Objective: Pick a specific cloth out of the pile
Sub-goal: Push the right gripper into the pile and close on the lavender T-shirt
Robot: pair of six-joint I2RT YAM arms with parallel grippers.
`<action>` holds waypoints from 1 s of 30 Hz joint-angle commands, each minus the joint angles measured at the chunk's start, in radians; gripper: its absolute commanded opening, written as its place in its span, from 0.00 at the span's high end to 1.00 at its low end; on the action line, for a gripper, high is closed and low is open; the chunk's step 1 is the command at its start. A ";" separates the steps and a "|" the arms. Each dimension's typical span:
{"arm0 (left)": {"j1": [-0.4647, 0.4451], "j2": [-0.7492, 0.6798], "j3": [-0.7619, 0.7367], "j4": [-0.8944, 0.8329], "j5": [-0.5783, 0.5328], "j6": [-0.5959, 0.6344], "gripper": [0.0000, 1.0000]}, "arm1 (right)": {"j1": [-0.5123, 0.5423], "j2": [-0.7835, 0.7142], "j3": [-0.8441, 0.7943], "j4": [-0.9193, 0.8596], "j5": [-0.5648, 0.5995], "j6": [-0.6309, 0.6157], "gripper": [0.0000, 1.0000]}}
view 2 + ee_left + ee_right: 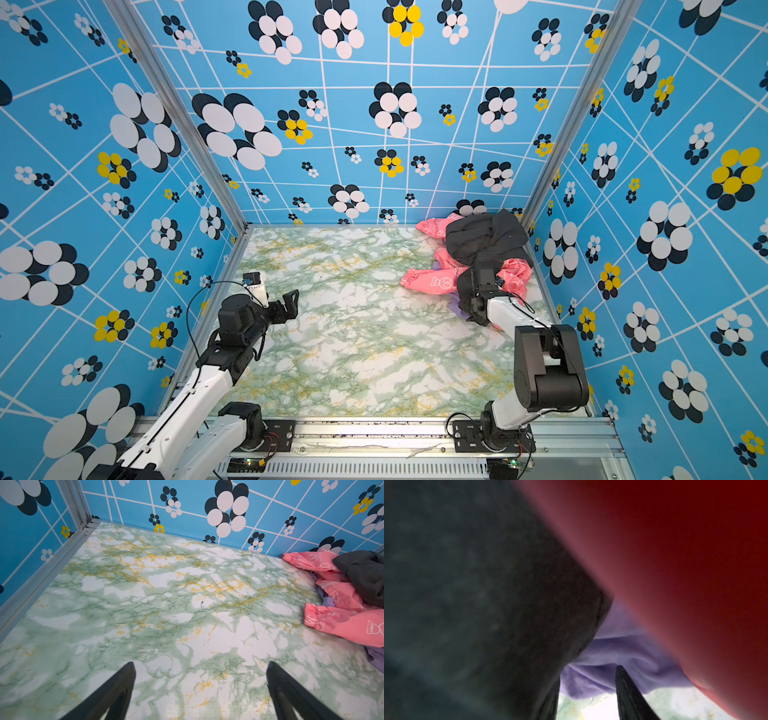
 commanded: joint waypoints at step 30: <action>-0.031 0.052 0.002 0.062 0.020 0.028 0.01 | 0.013 -0.148 0.069 -0.030 0.056 0.077 1.00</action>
